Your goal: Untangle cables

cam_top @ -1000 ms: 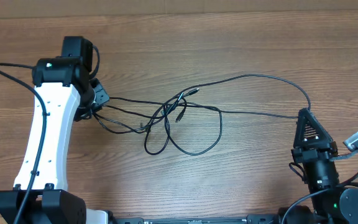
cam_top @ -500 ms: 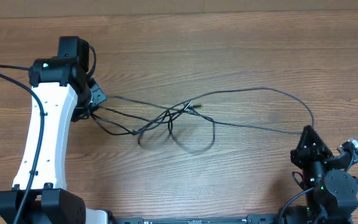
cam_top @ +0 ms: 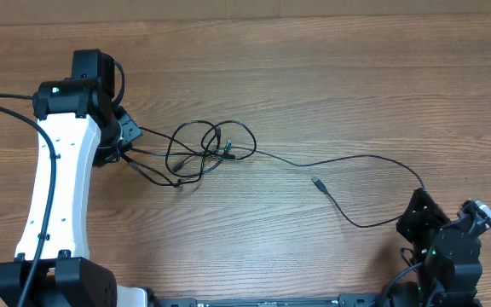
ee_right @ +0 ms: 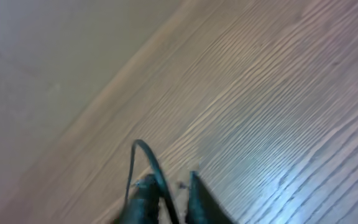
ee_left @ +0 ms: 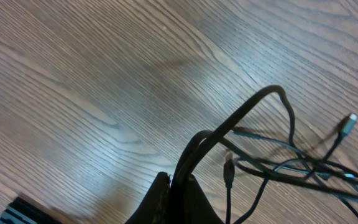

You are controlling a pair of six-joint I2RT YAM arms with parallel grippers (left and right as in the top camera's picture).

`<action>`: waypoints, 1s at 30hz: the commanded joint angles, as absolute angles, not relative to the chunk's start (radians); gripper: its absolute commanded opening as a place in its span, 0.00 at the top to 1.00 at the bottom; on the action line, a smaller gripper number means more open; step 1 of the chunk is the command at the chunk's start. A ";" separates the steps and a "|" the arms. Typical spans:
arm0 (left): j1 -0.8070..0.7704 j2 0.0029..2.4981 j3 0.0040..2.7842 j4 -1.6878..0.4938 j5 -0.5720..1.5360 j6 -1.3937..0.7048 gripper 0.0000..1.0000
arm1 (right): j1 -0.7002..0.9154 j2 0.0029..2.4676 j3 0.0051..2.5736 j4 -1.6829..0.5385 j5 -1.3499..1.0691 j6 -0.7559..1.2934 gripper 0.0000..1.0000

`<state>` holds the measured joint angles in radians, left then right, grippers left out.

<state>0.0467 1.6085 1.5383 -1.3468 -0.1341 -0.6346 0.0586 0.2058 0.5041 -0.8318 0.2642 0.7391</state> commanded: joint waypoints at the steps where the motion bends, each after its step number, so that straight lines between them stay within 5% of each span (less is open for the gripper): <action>1: 0.047 1.603 1.557 -1.346 -0.104 -0.654 0.96 | 0.051 0.194 0.524 -0.842 0.200 0.731 0.62; 5: 0.025 1.603 1.556 -1.345 -0.103 -0.654 0.96 | 0.051 0.194 0.524 -0.892 0.166 0.731 0.26; 9: -0.008 1.603 1.555 -1.335 -0.103 -0.654 0.96 | 0.051 0.194 0.524 -0.938 0.112 0.731 0.12; 30: -0.344 1.603 1.555 -1.220 -0.025 -0.655 0.96 | 0.051 0.194 0.524 -0.986 -0.213 0.712 0.07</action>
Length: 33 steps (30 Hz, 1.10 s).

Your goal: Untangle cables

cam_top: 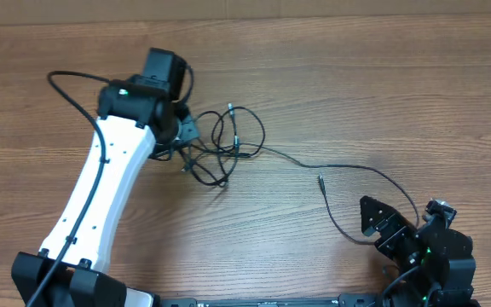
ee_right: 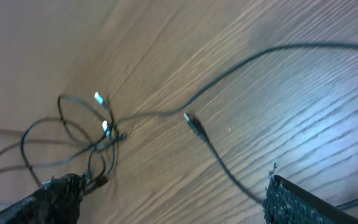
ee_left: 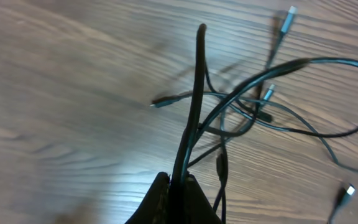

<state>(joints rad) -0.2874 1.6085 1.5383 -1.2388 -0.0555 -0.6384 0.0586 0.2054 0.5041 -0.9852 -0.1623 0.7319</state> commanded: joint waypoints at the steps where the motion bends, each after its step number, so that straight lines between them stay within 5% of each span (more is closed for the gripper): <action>1: -0.358 1.603 1.555 -1.214 -0.025 -0.654 0.96 | 0.051 0.194 0.524 -0.986 -0.227 0.693 0.07; 13: -0.540 1.603 1.555 -1.149 -0.016 -0.643 0.96 | 0.051 0.194 0.524 -0.986 -0.388 0.491 0.07; 22: -0.663 1.603 1.555 -1.044 0.245 -0.307 0.96 | 0.051 0.194 0.524 -0.979 -0.387 0.488 0.07; 33: -0.797 1.603 1.555 -0.980 0.264 -0.183 0.96 | 0.051 0.194 0.524 -0.955 -0.387 0.480 0.13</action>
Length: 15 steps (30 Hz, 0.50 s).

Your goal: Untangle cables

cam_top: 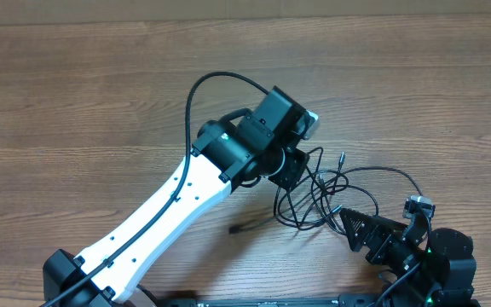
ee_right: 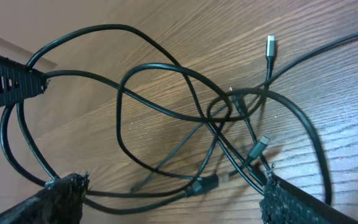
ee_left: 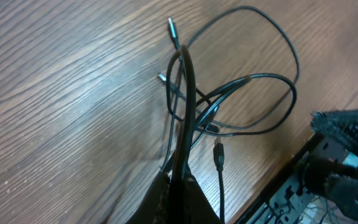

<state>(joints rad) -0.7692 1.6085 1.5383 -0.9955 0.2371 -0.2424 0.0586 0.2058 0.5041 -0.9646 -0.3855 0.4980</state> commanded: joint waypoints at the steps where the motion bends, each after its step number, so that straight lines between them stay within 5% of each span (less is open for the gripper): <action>1: -0.804 1.603 1.555 -0.978 0.264 -0.175 0.96 | 0.051 0.194 0.524 -0.955 -0.387 0.455 0.15; 12: -0.813 1.603 1.555 -0.941 0.414 -0.104 0.96 | 0.051 0.194 0.523 -0.871 -0.366 0.305 0.21; 15: -0.813 1.603 1.555 -0.941 0.446 -0.081 0.96 | 0.051 0.194 0.522 -0.870 -0.306 0.305 0.31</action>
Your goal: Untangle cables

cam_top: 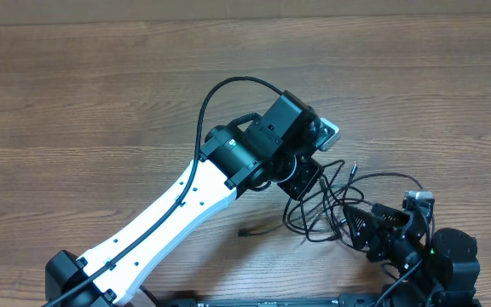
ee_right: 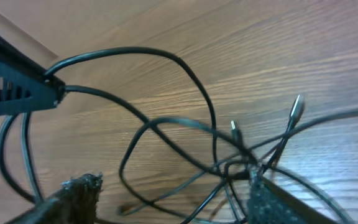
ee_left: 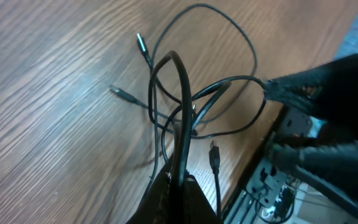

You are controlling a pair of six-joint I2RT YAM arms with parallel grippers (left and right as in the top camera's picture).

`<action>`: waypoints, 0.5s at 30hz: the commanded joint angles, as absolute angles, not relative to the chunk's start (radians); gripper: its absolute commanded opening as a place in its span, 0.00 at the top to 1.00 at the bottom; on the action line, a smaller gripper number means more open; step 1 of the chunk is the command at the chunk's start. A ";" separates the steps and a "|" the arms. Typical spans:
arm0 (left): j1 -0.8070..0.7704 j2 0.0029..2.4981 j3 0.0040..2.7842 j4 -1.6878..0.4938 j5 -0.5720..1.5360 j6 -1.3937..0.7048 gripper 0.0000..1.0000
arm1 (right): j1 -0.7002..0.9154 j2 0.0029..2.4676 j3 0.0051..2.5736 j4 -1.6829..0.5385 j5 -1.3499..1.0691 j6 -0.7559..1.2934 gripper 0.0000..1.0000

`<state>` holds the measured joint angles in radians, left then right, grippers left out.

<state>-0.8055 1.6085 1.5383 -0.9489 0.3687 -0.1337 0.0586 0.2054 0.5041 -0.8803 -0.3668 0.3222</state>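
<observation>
A tangle of thin black cables [cam_top: 329, 207] lies on the wooden table at the front right, with several plugs sticking out. My left gripper [cam_top: 303, 182] is shut on a bunch of its strands [ee_left: 178, 124], which rise in a loop from the fingers [ee_left: 166, 190]. Bare plugs [ee_left: 141, 43] point away from the loop. My right gripper [cam_top: 370, 228] stands open just right of the tangle. In the right wrist view several strands [ee_right: 185, 134] cross between its spread fingers [ee_right: 79, 190], and a silver plug [ee_right: 296, 104] shows at the right.
One loose cable end [cam_top: 251, 229] lies on the table left of the tangle, under the white left arm [cam_top: 177, 213]. The table's front edge and the robot base [cam_top: 433, 264] are close behind the right gripper.
My left gripper has shifted a little to the right and forward with its strands, bringing the tangle closer to the right gripper. The right gripper remains open, with strands now nearer its fingers.
At first my left gripper held the bunch at the far left, and the right gripper was closed around a cable at the front right. Then the right gripper was open and the left had moved toward the middle. Since then the tangle has come to the right gripper.
</observation>
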 commanded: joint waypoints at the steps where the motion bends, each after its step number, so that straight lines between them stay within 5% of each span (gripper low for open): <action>1: -0.813 1.603 1.555 -0.941 0.445 -0.080 0.96 | 0.051 0.194 0.520 -0.865 -0.302 0.303 0.33; 15: -0.819 1.604 1.555 -0.945 0.447 -0.033 0.96 | 0.051 0.194 0.364 -0.744 -0.300 0.279 0.24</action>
<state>-0.8108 1.6085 1.5383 -0.9497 0.4171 -0.0708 0.0586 0.2020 0.3664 -0.7628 -0.3069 0.2859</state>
